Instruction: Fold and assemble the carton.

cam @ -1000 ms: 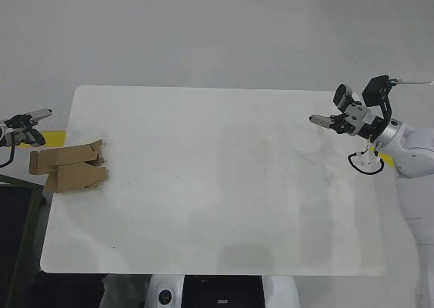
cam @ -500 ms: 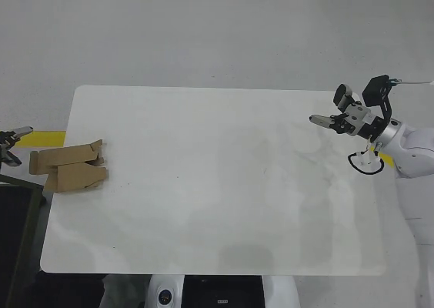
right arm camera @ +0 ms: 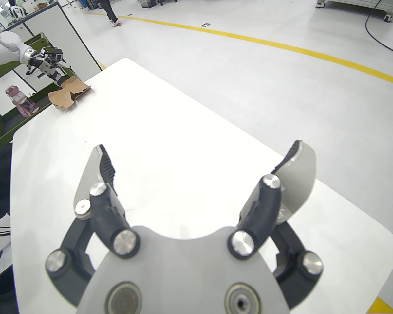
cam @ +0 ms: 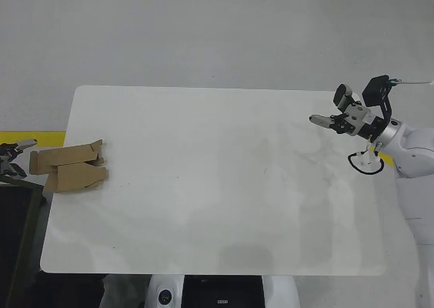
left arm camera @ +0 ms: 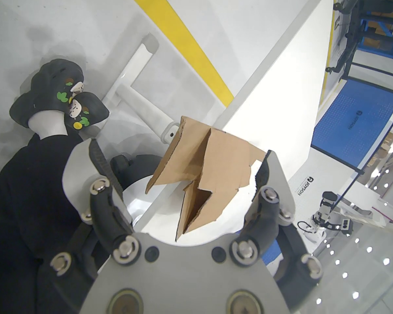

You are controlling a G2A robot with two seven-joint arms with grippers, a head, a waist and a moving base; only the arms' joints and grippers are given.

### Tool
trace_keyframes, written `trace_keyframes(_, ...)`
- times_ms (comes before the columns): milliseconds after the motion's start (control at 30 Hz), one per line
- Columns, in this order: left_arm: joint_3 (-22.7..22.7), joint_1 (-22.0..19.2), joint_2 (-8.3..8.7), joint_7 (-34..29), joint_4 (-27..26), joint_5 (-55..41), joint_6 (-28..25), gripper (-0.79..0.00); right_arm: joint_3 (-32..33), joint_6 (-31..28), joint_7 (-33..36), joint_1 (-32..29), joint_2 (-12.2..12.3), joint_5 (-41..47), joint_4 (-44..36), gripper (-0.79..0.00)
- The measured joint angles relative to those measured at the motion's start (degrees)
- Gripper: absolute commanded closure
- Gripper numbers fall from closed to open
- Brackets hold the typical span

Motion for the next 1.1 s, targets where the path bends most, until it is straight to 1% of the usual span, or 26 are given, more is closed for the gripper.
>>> trace_keyframes(33,0.07,0.12,-0.09,-0.44,-0.02,-0.41,-0.14,-0.419,0.00,0.00,0.00,0.00,0.00,0.00,0.00,-0.785)
trace_keyframes(67,0.14,0.21,-0.15,-0.57,-0.05,-0.62,-0.14,-0.354,0.00,0.00,0.00,0.00,0.00,0.00,0.00,-0.785)
trace_keyframes(100,0.22,0.29,-0.20,-0.68,-0.07,-0.81,-0.10,-0.320,0.00,0.00,0.00,0.00,0.00,0.00,0.00,-0.785)
trace_keyframes(200,0.51,0.56,-0.40,-1.19,-0.20,-1.44,-0.07,-0.268,0.00,0.00,0.00,0.00,0.00,0.00,0.00,-0.785)
trace_keyframes(267,0.71,0.72,-0.54,-1.60,-0.31,-1.88,-0.26,-0.209,0.00,0.00,0.00,0.00,0.00,0.00,0.00,-0.785)
trace_keyframes(300,0.75,0.77,-0.59,-1.82,-0.32,-2.19,-0.36,-0.203,0.00,0.00,0.00,0.00,0.00,0.00,0.00,-0.785)
trace_keyframes(367,0.69,0.82,-0.68,-2.36,-0.26,-3.16,-0.52,-0.062,0.00,0.00,0.00,0.00,0.00,0.00,0.00,-0.785)
trace_keyframes(433,0.58,0.83,-0.69,-2.61,-0.28,-4.05,-0.56,0.000,0.00,0.00,0.00,0.00,0.00,0.00,0.00,-0.785)
trace_keyframes(600,-0.31,0.35,-0.50,-4.45,-0.63,-7.40,-1.46,0.000,0.00,0.00,0.00,0.00,0.00,0.00,0.00,-0.785)
trace_keyframes(800,-2.10,-0.97,-0.54,-8.66,-1.89,-14.10,-3.71,0.000,0.00,0.00,0.00,0.00,0.00,0.00,0.00,-0.785)
trace_keyframes(833,-2.33,-1.34,-0.65,-9.74,-2.49,-15.52,-4.15,0.000,0.00,0.00,0.00,0.00,0.00,0.00,0.00,-0.785)
trace_keyframes(933,-1.93,-1.59,-1.19,-10.44,-5.02,-18.06,-4.16,0.000,0.00,0.00,0.00,0.00,0.00,0.00,0.00,-0.785)
trace_keyframes(1100,-0.08,-0.62,-2.60,-10.65,-9.84,-22.98,-3.84,0.000,0.00,0.00,0.00,0.00,0.00,0.00,0.00,-0.785)
